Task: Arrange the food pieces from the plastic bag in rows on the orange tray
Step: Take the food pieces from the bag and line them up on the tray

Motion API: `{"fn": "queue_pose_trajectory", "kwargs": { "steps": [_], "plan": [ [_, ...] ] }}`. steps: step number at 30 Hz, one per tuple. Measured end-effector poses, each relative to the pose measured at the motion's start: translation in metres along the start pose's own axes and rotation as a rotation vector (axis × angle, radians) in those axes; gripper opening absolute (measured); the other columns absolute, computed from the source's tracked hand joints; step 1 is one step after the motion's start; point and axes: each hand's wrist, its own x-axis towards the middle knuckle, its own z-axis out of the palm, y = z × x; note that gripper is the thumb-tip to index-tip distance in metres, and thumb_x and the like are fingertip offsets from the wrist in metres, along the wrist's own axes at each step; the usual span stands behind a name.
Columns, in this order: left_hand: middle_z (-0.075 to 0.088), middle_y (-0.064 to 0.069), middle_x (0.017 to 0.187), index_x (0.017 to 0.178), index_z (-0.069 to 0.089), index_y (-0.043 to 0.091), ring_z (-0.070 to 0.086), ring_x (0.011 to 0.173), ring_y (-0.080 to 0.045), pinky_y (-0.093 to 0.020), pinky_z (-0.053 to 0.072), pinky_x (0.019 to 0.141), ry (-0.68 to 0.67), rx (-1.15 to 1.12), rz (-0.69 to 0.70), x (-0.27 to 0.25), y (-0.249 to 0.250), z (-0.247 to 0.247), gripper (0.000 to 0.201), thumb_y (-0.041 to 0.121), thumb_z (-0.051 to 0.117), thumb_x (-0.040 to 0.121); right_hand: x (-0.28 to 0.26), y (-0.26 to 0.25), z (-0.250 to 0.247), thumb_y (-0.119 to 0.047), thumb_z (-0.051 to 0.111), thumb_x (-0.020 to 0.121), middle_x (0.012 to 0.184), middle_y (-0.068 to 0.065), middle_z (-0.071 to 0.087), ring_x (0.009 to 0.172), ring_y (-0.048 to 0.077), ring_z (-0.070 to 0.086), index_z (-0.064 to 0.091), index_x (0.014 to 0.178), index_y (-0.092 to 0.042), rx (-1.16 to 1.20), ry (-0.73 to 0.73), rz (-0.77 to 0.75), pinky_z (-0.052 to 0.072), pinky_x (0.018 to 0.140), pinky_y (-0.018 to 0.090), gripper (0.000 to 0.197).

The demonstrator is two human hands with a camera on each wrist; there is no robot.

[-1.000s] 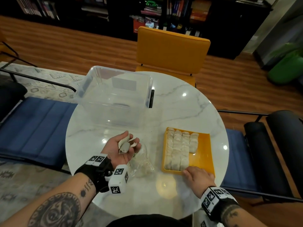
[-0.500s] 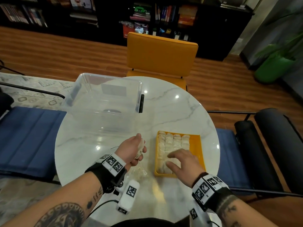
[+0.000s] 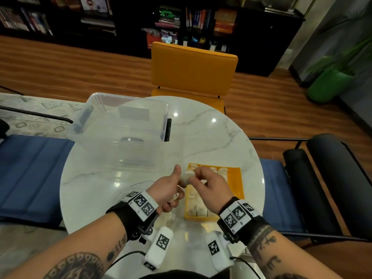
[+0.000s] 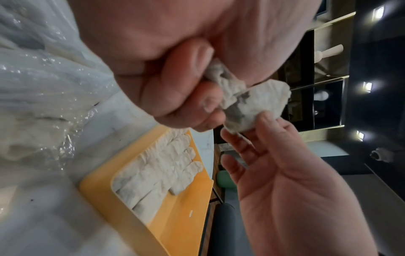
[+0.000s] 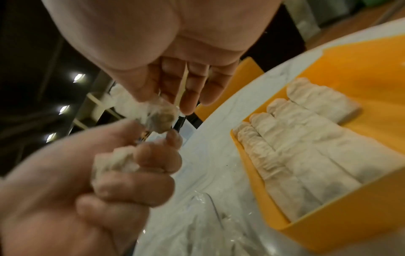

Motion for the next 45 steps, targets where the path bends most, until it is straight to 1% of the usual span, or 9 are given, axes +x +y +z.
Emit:
{"fn": "queue_pose_trajectory", "kwargs": {
  "steps": [4, 8, 10, 17, 21, 27, 31, 38, 45],
  "plan": [
    [0.049, -0.001, 0.064, 0.109, 0.063, 0.02, 0.034, 0.041, -0.011, -0.018, 0.02, 0.04, -0.006, 0.05, 0.149, 0.0, -0.004, -0.003, 0.058, 0.067, 0.033, 0.095, 0.005, 0.004, -0.006, -0.024, 0.061, 0.095, 0.077, -0.002, 0.066, 0.07, 0.012, 0.058, 0.06, 0.086, -0.016, 0.193, 0.107, 0.166, 0.049, 0.07, 0.036, 0.012],
    [0.048, 0.002, 0.06, 0.102, 0.067, 0.027, 0.036, 0.042, -0.01, -0.02, 0.026, 0.041, -0.009, 0.099, 0.294, 0.004, -0.005, 0.002, 0.022, 0.046, 0.06, 0.093, 0.003, 0.005, -0.011, -0.015, 0.059, 0.097, 0.076, -0.004, 0.066, 0.065, 0.0, 0.059, 0.061, 0.086, -0.011, 0.33, 0.109, 0.227, 0.044, 0.061, 0.014, 0.012],
    [0.048, 0.007, 0.056, 0.09, 0.067, 0.031, 0.042, 0.046, -0.008, -0.022, 0.035, 0.047, 0.055, 0.257, 0.378, 0.011, -0.007, 0.004, 0.006, 0.036, 0.07, 0.088, -0.001, 0.008, -0.011, -0.015, 0.061, 0.096, 0.078, -0.002, 0.066, 0.067, 0.002, 0.058, 0.062, 0.087, -0.009, 0.328, 0.085, 0.237, 0.044, 0.062, 0.015, 0.011],
    [0.051, 0.012, 0.053, 0.082, 0.072, 0.037, 0.045, 0.051, -0.002, -0.024, 0.041, 0.059, 0.064, 0.659, 0.461, 0.026, -0.022, 0.003, 0.008, 0.042, 0.076, 0.078, -0.025, 0.03, -0.016, -0.03, 0.076, 0.084, 0.085, -0.007, 0.064, 0.075, -0.001, 0.058, 0.066, 0.11, -0.033, 0.14, -0.011, 0.241, 0.046, 0.075, 0.017, 0.029],
    [0.057, 0.009, 0.061, 0.09, 0.071, 0.037, 0.052, 0.055, -0.001, -0.021, 0.046, 0.062, 0.067, 0.714, 0.436, 0.035, -0.03, 0.006, 0.017, 0.048, 0.075, 0.078, -0.025, 0.038, -0.025, -0.022, 0.069, 0.089, 0.079, -0.012, 0.073, 0.079, 0.0, 0.065, 0.07, 0.085, -0.032, -0.031, -0.083, 0.212, 0.049, 0.074, 0.016, 0.011],
    [0.063, 0.009, 0.079, 0.111, 0.063, 0.033, 0.061, 0.075, -0.005, -0.023, 0.044, 0.063, 0.253, 0.803, 0.323, 0.057, -0.034, -0.004, 0.032, 0.053, 0.061, 0.087, 0.008, 0.066, -0.079, -0.029, 0.056, 0.096, 0.089, -0.005, 0.068, 0.076, 0.013, 0.061, 0.065, 0.1, -0.029, -0.42, -0.049, 0.354, 0.043, 0.058, 0.018, 0.009],
    [0.065, 0.006, 0.098, 0.121, 0.06, 0.028, 0.062, 0.09, -0.013, -0.026, 0.049, 0.078, 0.264, 0.892, 0.243, 0.069, -0.036, -0.003, 0.046, 0.057, 0.06, 0.085, 0.033, 0.076, -0.09, -0.023, 0.053, 0.095, 0.097, 0.004, 0.068, 0.083, 0.023, 0.062, 0.063, 0.104, -0.023, -0.624, -0.206, 0.423, 0.048, 0.068, 0.028, 0.013],
    [0.067, 0.003, 0.109, 0.121, 0.062, 0.027, 0.063, 0.095, -0.013, -0.026, 0.048, 0.076, 0.233, 0.937, 0.173, 0.077, -0.037, 0.003, 0.048, 0.057, 0.064, 0.083, 0.056, 0.092, -0.066, -0.022, 0.062, 0.089, 0.101, 0.003, 0.066, 0.087, 0.022, 0.063, 0.059, 0.093, -0.025, -0.836, -0.496, 0.47, 0.054, 0.075, 0.032, 0.006],
    [0.067, 0.004, 0.109, 0.116, 0.063, 0.032, 0.062, 0.096, -0.013, -0.026, 0.048, 0.076, 0.237, 0.931, 0.151, 0.078, -0.036, 0.002, 0.044, 0.057, 0.066, 0.08, 0.07, 0.097, -0.057, -0.023, 0.069, 0.085, 0.101, 0.002, 0.068, 0.089, 0.021, 0.066, 0.071, 0.096, -0.022, -0.854, -0.445, 0.542, 0.057, 0.081, 0.033, 0.011]
  ]
}}
